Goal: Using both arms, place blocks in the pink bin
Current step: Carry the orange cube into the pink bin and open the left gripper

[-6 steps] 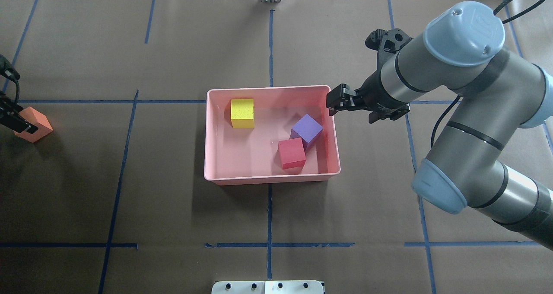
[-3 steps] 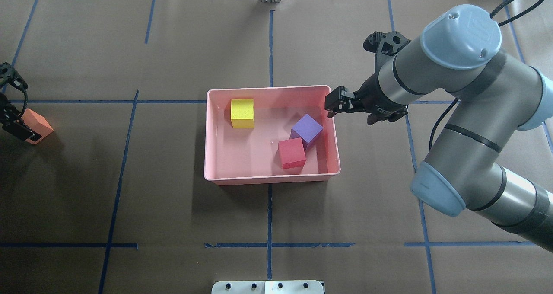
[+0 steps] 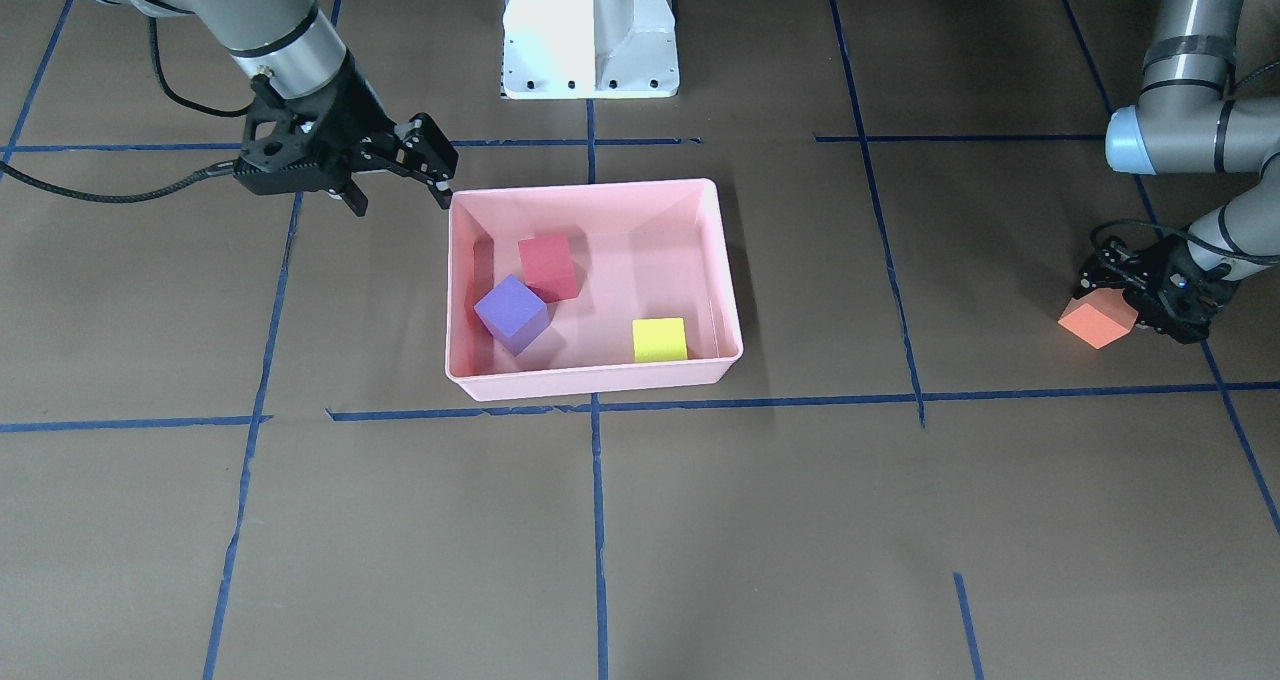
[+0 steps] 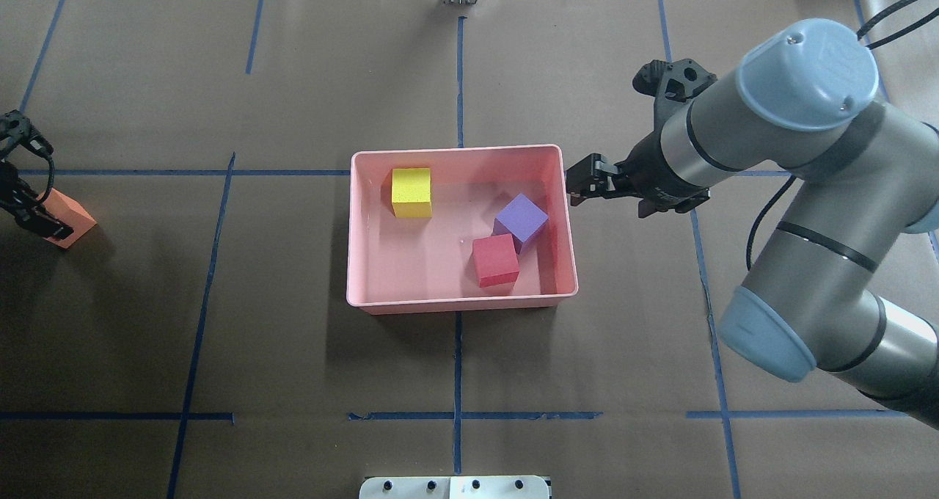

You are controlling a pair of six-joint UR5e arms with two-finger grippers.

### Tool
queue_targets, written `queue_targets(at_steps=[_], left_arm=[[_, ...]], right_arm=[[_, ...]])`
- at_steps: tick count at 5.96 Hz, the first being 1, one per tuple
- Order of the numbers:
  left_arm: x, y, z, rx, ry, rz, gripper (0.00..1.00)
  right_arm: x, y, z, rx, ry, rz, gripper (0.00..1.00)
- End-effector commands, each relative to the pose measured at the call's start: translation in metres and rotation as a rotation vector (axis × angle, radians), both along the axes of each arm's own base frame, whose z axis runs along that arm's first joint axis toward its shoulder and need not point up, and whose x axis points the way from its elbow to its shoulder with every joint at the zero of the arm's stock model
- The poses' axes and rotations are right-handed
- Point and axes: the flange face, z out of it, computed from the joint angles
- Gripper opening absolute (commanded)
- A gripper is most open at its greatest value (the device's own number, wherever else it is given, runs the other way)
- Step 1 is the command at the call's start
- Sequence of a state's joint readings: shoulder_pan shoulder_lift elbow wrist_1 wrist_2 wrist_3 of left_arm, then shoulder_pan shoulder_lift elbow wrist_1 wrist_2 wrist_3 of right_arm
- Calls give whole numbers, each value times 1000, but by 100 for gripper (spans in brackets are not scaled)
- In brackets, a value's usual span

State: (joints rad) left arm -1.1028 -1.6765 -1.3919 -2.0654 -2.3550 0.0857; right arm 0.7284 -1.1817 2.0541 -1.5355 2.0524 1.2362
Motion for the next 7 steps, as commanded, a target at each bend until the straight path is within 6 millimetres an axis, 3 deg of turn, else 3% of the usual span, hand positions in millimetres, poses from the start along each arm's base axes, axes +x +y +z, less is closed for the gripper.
queue_targets(at_steps=[1, 2, 3, 4, 5, 6, 7], left_arm=[[9, -9, -76, -83, 80, -139, 3], [23, -5, -188, -219, 247, -199, 3], [95, 9, -305, -383, 337, -215, 5], [159, 25, -379, -483, 368, -229, 5], [220, 52, -430, -502, 385, -265, 6], [249, 71, -439, -493, 386, -290, 58], [262, 86, -447, -453, 401, -339, 100]], right_arm=[[34, 10, 16, -5, 6, 19, 100], [45, 8, 32, 22, 33, 4, 100], [55, 10, 43, 61, 55, -24, 100], [67, 6, 46, 65, 57, -17, 100], [73, 5, 53, 56, 61, -18, 100], [73, 5, 54, 56, 62, -19, 100], [73, 5, 54, 58, 62, -17, 100]])
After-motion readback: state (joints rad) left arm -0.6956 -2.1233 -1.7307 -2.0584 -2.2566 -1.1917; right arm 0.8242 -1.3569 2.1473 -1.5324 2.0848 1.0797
